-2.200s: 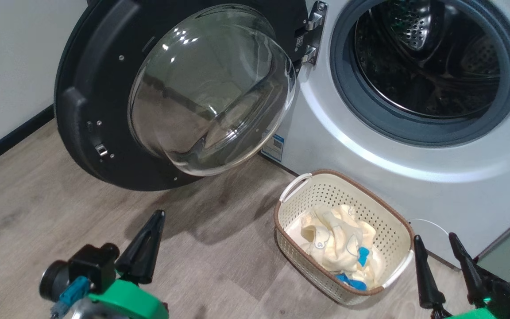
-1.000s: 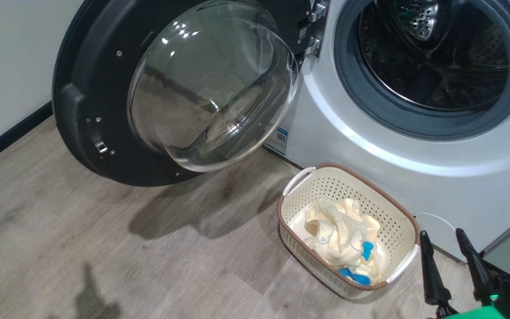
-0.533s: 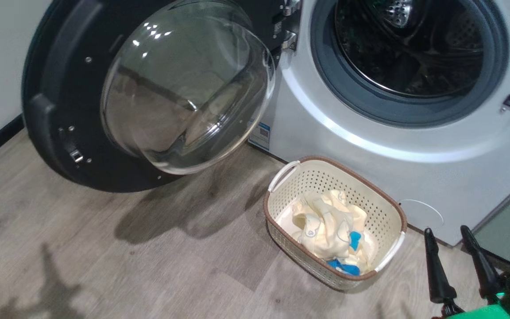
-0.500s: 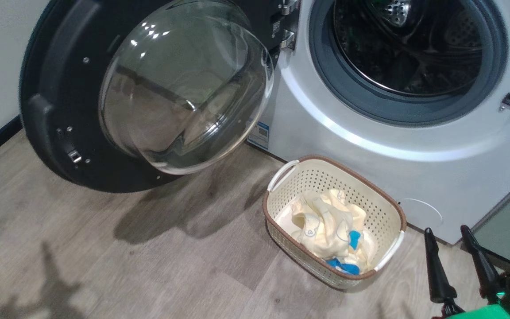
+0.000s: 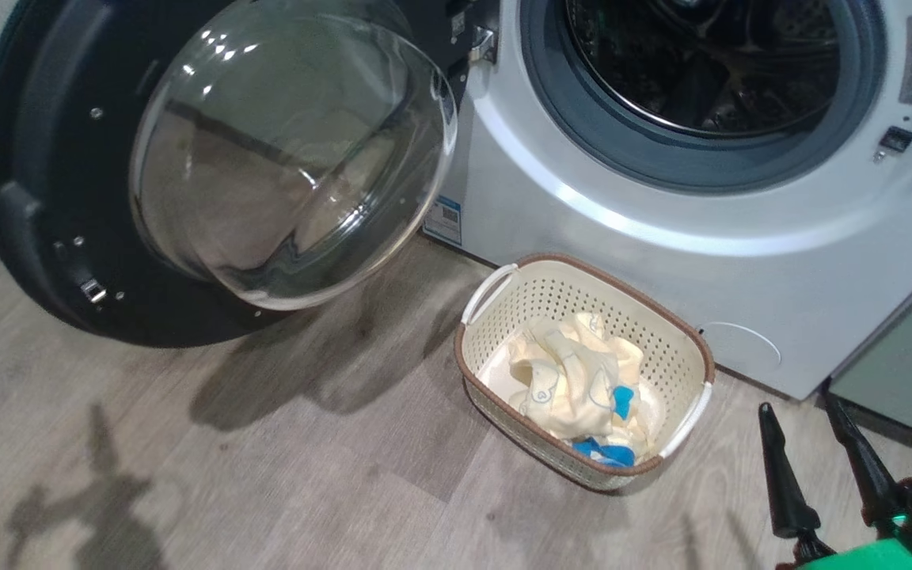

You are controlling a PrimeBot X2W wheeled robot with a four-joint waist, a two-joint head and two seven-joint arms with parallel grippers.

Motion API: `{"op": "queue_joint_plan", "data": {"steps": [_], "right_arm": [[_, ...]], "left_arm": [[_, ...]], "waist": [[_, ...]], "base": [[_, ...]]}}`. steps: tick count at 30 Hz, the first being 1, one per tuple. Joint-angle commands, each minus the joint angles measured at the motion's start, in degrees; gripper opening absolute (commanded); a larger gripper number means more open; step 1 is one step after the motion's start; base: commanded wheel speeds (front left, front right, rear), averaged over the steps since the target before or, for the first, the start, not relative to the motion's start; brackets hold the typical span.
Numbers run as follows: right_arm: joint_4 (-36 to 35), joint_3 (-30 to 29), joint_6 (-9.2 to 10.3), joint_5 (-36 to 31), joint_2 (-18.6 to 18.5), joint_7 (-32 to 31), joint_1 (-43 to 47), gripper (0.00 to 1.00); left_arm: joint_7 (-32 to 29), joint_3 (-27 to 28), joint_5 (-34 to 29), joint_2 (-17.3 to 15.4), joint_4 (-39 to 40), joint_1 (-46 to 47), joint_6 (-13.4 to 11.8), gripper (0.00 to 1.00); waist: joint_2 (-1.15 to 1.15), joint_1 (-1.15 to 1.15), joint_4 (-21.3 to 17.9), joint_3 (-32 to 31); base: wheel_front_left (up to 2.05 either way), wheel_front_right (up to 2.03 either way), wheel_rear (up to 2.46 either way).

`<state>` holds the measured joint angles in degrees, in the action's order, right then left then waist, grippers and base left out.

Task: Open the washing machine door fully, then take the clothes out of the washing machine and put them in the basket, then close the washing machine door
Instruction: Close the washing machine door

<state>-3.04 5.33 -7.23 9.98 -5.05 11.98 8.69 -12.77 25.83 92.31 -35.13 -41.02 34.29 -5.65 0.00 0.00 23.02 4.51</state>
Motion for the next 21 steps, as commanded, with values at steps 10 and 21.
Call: {"op": "queue_joint_plan", "data": {"steps": [10, 21], "right_arm": [[-2.6, 1.3, -0.25, -0.2, -1.6, -0.5, -3.6, 1.00], [-2.6, 1.4, -0.25, -0.1, -1.9, -0.6, -4.5, 1.00]], "left_arm": [[-5.8, -3.3, -1.7, -4.1, 0.0, 3.1, 1.9, 0.00], [-9.3, -5.8, -2.0, -2.5, -0.5, 3.5, 4.1, 0.00]], "waist": [[0.00, 0.00, -2.0, 2.0], [0.00, 0.00, -3.8, 3.4]], "base": [[0.00, 0.00, 0.00], [0.00, 0.00, 0.00]]}}
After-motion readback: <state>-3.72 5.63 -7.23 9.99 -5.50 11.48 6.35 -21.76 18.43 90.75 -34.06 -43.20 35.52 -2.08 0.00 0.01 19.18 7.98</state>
